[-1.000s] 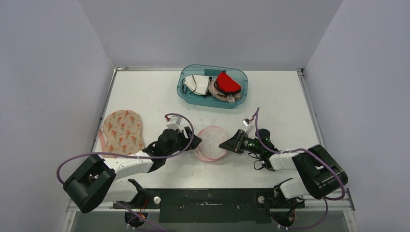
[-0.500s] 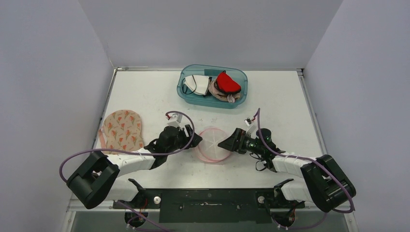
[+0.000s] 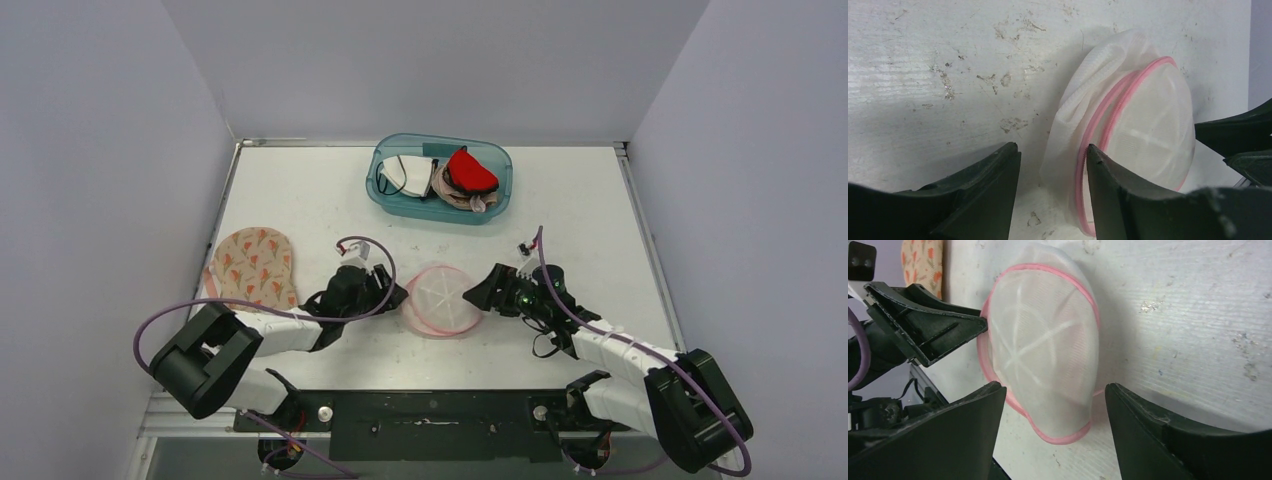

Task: Unzip the laundry bag and remove the bra
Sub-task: Move the laundry bag to the center of the board.

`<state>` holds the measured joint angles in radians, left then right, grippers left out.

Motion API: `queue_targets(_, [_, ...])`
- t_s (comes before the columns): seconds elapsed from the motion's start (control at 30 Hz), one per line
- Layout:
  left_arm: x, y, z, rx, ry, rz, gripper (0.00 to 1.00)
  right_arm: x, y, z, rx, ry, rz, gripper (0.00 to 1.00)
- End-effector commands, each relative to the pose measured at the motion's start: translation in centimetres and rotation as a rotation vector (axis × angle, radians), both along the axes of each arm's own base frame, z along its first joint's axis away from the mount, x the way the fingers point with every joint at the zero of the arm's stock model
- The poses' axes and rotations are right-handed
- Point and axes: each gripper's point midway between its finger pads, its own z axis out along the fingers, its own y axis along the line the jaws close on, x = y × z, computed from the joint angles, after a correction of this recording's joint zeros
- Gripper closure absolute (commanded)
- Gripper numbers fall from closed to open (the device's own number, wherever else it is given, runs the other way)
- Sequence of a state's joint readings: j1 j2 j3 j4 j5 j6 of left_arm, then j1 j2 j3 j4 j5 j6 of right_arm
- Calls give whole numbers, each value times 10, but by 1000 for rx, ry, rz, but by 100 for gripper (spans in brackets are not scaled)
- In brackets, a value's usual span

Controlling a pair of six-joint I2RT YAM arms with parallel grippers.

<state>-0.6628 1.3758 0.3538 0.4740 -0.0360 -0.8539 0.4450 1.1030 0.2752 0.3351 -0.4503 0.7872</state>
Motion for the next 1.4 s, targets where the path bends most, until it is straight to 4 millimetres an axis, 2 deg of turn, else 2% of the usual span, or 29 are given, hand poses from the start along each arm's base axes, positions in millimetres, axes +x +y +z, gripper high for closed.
queue_targets(0.0, [16,-11,11,-27,-50,-5,56,11,-6,-1,-55,-27,-30,31])
queue_targets(0.13, [17,-12,0,-7,-27,-4,75,13,-5,-1,-56,-27,-33,47])
queue_targets(0.23, [16,-15,-9,-1,-14,-11,86,14,-3,2,-50,-33,-25,56])
queue_targets(0.33, [13,-20,-12,-7,-8,-25,93,14,1,6,-30,-42,-14,60])
queue_targets(0.47, [10,-29,-14,-27,-8,-49,97,12,8,15,10,-56,7,71])
queue_targets(0.57, [9,-37,-13,-48,-10,-67,99,11,17,21,24,-67,35,74])
queue_targets(0.77, [6,-50,-8,-101,-17,-91,100,7,34,25,0,-80,83,71])
queue_targets(0.93, [4,-51,-9,-104,-15,-95,100,9,37,9,-69,-52,87,66])
queue_targets(1.03, [1,-46,-12,-89,-10,-86,100,9,35,-1,-114,-30,90,53])
queue_targets(1.1, [-2,-43,-14,-81,-5,-87,100,8,33,-1,-141,-37,95,40])
queue_targets(1.17, [0,-37,-15,-60,-11,-61,100,8,31,1,-171,-49,103,32])
queue_targets(1.2, [0,-33,-15,-42,-8,-49,94,6,27,2,-200,-55,115,27])
queue_targets(1.3, [0,-29,-12,-24,-7,-42,86,3,25,7,-208,-67,121,27])
queue_targets(1.37, [-1,-26,-10,-10,-6,-36,78,1,24,11,-204,-72,127,27])
